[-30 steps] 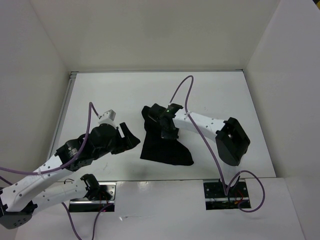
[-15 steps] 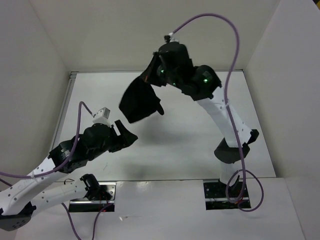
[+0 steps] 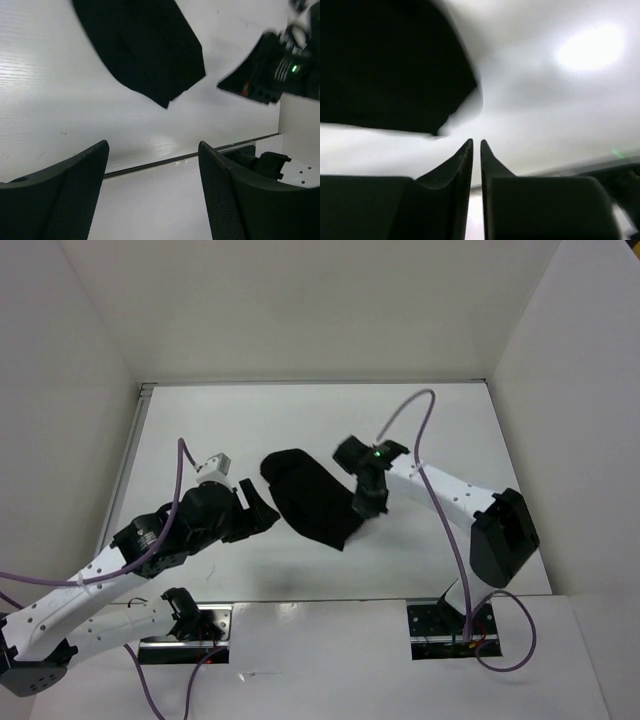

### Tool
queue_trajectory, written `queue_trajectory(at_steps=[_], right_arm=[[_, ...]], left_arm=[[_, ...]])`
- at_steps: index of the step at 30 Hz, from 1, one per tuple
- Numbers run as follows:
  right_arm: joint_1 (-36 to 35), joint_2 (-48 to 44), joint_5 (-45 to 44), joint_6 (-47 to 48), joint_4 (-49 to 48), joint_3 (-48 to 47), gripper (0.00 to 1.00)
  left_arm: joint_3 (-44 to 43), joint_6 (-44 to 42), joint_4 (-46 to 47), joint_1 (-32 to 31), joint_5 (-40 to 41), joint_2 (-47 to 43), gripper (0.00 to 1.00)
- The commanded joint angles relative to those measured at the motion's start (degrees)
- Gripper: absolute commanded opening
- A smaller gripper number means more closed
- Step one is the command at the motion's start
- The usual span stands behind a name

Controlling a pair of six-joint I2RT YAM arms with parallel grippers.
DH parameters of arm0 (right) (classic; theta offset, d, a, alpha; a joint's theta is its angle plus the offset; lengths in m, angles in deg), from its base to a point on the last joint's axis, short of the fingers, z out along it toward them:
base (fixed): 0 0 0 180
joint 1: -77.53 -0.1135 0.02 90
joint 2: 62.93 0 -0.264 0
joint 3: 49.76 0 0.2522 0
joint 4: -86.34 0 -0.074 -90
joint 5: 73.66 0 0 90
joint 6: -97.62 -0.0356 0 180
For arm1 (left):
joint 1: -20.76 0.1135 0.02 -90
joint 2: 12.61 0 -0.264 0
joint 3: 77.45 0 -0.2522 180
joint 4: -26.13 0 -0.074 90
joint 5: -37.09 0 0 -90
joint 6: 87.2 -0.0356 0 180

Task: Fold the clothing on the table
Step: Move the skirt to the center of the board, then flatten the skirt out

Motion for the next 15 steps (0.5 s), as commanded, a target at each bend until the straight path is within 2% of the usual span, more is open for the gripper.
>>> queue_trajectory(at_steps=[1, 2, 3, 4, 6, 11, 15], right_arm=[[2.86, -15.34, 4.49, -4.82, 0.97, 14.21, 0.18], [2.86, -18.58, 5.11, -5.95, 3.06, 15.92, 0.41], [2.86, -19.74, 5.11, -5.96, 3.78, 16.98, 0.49], [2.86, -20.62, 5.11, -6.57, 4.31, 17.68, 0.52], [2.86, -21.34, 3.27, -6.58, 4.31, 17.69, 0.58], [2.86, -17.66, 3.97, -5.96, 1.42, 14.79, 0.58], [2.16, -16.85, 4.59, -6.58, -2.7, 16.45, 0.58]], left_arm=[[-2.08, -2.37, 0.59, 1.1, -1.12, 0.36, 0.79], [-2.08, -2.38, -0.1, 1.11, -1.12, 0.88, 0.81], [-2.08, -2.38, -0.11, 1.11, -1.12, 0.89, 0.81], [-2.08, -2.38, -0.63, 1.11, -1.73, 0.89, 0.81], [-2.08, -2.99, -0.64, 1.63, -1.74, 1.5, 0.81], [0.9, -7.21, 7.08, 3.04, -4.98, 10.36, 0.82], [0.56, -10.72, 14.82, 5.76, -10.51, 18.89, 0.69]])
